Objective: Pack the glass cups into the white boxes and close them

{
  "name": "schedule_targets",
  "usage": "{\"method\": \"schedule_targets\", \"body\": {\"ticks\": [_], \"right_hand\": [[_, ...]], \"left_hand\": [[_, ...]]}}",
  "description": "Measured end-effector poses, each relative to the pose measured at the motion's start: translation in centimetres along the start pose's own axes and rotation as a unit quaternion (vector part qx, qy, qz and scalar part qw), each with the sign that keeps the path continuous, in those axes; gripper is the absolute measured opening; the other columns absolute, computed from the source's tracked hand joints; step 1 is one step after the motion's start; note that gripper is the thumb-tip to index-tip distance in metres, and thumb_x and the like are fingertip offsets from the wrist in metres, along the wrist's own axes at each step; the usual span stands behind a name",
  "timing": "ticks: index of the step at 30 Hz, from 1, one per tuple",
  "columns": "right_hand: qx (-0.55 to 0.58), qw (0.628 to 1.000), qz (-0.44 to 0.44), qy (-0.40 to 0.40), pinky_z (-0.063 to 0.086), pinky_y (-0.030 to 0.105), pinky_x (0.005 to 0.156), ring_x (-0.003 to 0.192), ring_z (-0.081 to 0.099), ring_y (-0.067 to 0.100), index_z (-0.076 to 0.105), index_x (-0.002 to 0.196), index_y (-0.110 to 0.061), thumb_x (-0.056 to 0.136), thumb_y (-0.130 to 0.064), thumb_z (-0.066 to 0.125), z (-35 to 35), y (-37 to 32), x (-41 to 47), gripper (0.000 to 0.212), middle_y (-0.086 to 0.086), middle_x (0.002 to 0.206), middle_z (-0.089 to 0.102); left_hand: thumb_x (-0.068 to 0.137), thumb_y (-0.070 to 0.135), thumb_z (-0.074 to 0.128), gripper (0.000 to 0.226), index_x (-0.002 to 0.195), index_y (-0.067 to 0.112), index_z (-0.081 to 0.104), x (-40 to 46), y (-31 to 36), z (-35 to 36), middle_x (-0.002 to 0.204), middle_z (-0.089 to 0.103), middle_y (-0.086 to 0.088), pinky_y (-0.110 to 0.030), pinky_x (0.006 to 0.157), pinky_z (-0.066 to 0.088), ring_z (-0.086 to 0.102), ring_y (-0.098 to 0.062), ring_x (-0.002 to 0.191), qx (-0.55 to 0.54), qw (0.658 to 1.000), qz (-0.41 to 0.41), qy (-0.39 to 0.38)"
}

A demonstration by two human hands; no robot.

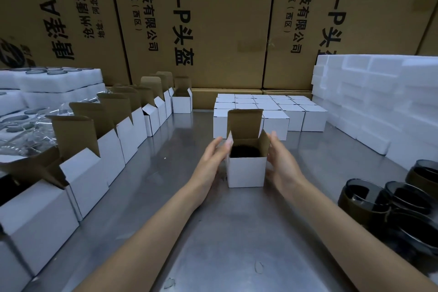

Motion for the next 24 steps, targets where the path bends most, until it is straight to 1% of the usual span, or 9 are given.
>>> {"method": "schedule_targets", "body": {"ticks": [3, 6, 9, 12, 14, 17, 19, 21, 24], "right_hand": [[-0.003, 0.999, -0.033, -0.029, 0.032, 0.043, 0.114, 0.131, 0.046, 0.011, 0.05, 0.137, -0.031, 0.095, -0.056, 0.038, 0.8, 0.2, 0.1, 0.05, -0.008, 0.139, 0.053], [-0.013, 0.998, -0.044, -0.035, 0.024, 0.042, 0.117, 0.136, 0.038, 0.01, 0.043, 0.139, -0.032, 0.089, -0.053, 0.051, 0.9, 0.1, -0.3, 0.055, -0.01, 0.145, 0.045], [-0.043, 0.997, -0.045, -0.039, 0.026, 0.041, 0.116, 0.131, 0.043, 0.01, 0.037, 0.14, -0.036, 0.085, -0.036, 0.061, 1.0, 0.1, -0.3, 0.06, -0.012, 0.138, 0.048], [-0.073, 0.995, -0.057, -0.031, 0.028, 0.037, 0.114, 0.123, 0.048, 0.013, 0.028, 0.143, -0.041, 0.087, -0.019, 0.057, 0.9, -0.2, -0.1, 0.067, -0.007, 0.131, 0.05], [-0.089, 0.993, -0.069, -0.036, 0.032, 0.03, 0.107, 0.119, 0.05, 0.012, 0.026, 0.143, -0.043, 0.092, -0.008, 0.049, 1.0, -0.4, -0.1, 0.066, -0.003, 0.128, 0.052], [-0.099, 0.991, -0.085, -0.037, 0.037, 0.019, 0.088, 0.107, 0.053, 0.001, 0.034, 0.132, -0.039, 0.096, -0.01, 0.047, 1.1, -0.5, -0.4, 0.049, -0.009, 0.12, 0.055], [-0.107, 0.989, -0.094, -0.03, 0.038, 0.016, 0.083, 0.102, 0.052, -0.003, 0.037, 0.124, -0.032, 0.099, -0.017, 0.047, 0.8, -0.5, -0.7, 0.032, -0.011, 0.119, 0.053], [-0.115, 0.988, -0.097, -0.031, 0.041, 0.017, 0.081, 0.098, 0.052, 0.0, 0.037, 0.119, -0.029, 0.101, -0.021, 0.044, 0.8, -0.5, -1.0, 0.022, -0.013, 0.115, 0.05], [-0.096, 0.99, -0.099, -0.027, 0.044, 0.011, 0.07, 0.089, 0.055, 0.0, 0.042, 0.114, -0.026, 0.102, -0.021, 0.038, 0.9, -0.6, -1.5, 0.013, -0.015, 0.105, 0.054]], "left_hand": [[0.086, 0.048, 0.06, 0.048, 0.13, 0.04, 0.042, 0.1, 0.1, -0.1, 0.121, 0.053, 0.021, -0.025, 0.097, 0.035, 0.049, 0.01, 0.111, 0.024, 0.999, 0.02, 0.009], [0.091, 0.034, 0.061, 0.034, 0.12, 0.035, 0.044, 0.0, 0.3, -0.1, 0.124, 0.057, 0.007, -0.032, 0.095, 0.042, 0.055, -0.008, 0.115, 0.029, 0.998, 0.044, 0.027], [0.093, 0.027, 0.059, 0.013, 0.104, 0.032, 0.054, -0.1, 0.6, 0.1, 0.12, 0.059, 0.006, -0.031, 0.091, 0.04, 0.054, -0.013, 0.111, 0.049, 0.996, 0.064, 0.026], [0.083, 0.029, 0.063, 0.02, 0.101, 0.031, 0.054, -0.1, 0.8, 0.6, 0.119, 0.057, 0.002, -0.036, 0.091, 0.04, 0.053, -0.016, 0.107, 0.025, 0.998, 0.061, 0.015], [0.073, 0.03, 0.06, 0.038, 0.108, 0.033, 0.045, -0.2, 0.9, 0.7, 0.125, 0.054, 0.001, -0.041, 0.093, 0.044, 0.055, -0.018, 0.11, -0.005, 0.998, 0.05, 0.031], [0.073, 0.019, 0.06, 0.055, 0.122, 0.037, 0.042, 0.1, 0.9, 0.7, 0.126, 0.059, -0.001, -0.043, 0.095, 0.045, 0.059, -0.022, 0.111, -0.037, 0.998, 0.048, 0.033], [0.079, 0.017, 0.058, 0.035, 0.107, 0.038, 0.06, 0.2, 1.1, 1.0, 0.116, 0.065, 0.0, -0.042, 0.085, 0.044, 0.06, -0.026, 0.105, -0.022, 0.998, 0.052, 0.015], [0.079, 0.022, 0.056, 0.017, 0.085, 0.033, 0.068, 0.0, 1.1, 1.1, 0.1, 0.067, 0.002, -0.034, 0.071, 0.037, 0.055, -0.024, 0.09, -0.023, 0.999, 0.042, 0.009], [0.08, 0.023, 0.053, 0.017, 0.085, 0.028, 0.069, -0.3, 1.1, 1.0, 0.103, 0.067, 0.002, -0.033, 0.073, 0.034, 0.053, -0.021, 0.089, -0.026, 0.999, 0.041, 0.007]]}}
Point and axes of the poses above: each hand's wrist, its own x-axis towards the middle knuckle, its own z-axis out of the palm, y = z × x, the point moved 6 cm from there along x, towards the middle knuckle
